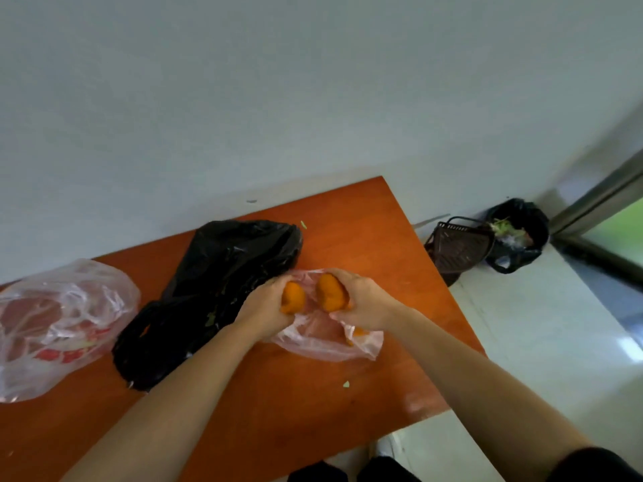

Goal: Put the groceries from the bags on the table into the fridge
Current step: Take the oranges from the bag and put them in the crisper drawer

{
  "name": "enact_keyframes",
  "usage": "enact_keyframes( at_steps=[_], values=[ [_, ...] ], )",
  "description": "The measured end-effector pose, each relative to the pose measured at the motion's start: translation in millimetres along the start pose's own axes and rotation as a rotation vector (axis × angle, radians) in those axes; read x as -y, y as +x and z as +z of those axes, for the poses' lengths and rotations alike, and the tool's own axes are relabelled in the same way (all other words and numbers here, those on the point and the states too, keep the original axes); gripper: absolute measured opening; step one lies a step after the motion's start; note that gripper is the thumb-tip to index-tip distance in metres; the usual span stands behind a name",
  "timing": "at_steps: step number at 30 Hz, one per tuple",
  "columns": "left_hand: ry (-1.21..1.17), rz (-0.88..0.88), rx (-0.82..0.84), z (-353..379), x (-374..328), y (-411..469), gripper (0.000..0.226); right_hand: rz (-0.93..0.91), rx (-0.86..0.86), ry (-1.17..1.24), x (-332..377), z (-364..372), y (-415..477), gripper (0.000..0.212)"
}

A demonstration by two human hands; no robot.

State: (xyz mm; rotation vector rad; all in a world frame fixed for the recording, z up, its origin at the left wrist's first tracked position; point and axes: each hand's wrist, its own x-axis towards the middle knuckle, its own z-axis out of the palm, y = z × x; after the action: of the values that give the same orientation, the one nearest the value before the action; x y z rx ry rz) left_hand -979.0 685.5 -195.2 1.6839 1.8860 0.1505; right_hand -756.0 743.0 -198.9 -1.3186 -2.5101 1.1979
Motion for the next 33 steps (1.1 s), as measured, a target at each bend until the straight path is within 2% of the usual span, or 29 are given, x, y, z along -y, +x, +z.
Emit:
enact_keyframes(
  at_steps=[5, 11, 14, 18, 21, 24, 30, 33],
  values=[
    [-0.016, 0.041, -0.173, -58.0, -44.5, -12.8, 0.076, 0.009, -0.256, 0.137, 27.9, -59.7, -6.9, 0.095],
    [0.005, 0.105, -0.433, -117.5, -89.5, -18.0, 0.076, -0.022, -0.598, 0.126, 45.7, -123.9, -30.0, 0.090],
    [0.003, 0.214, -0.575, -139.2, -122.8, -18.8, 0.079, -0.021, -0.755, 0.115, 50.8, -147.9, -54.3, 0.087],
    [-0.043, 0.425, -0.640, -152.4, -172.0, -23.5, 0.079, 0.016, -0.988, 0.043, 50.6, -169.2, -97.4, 0.084],
    [-0.127, 0.589, -0.637, -142.0, -203.1, -30.9, 0.071, 0.120, -1.184, 0.017, 50.4, -168.5, -140.8, 0.083],
    [-0.236, 0.730, -0.546, -114.0, -236.3, -39.3, 0.066, 0.253, -1.350, 0.022, 44.8, -149.5, -193.1, 0.083],
    [-0.285, 1.098, -0.296, -35.0, -330.1, -90.1, 0.072, 0.543, -1.505, -0.116, 42.3, -97.6, -341.7, 0.074],
    [-0.317, 1.331, -0.243, -6.8, -385.7, -138.6, 0.068, 0.662, -1.605, -0.199, 54.4, -80.5, -432.1, 0.074]
  ],
)
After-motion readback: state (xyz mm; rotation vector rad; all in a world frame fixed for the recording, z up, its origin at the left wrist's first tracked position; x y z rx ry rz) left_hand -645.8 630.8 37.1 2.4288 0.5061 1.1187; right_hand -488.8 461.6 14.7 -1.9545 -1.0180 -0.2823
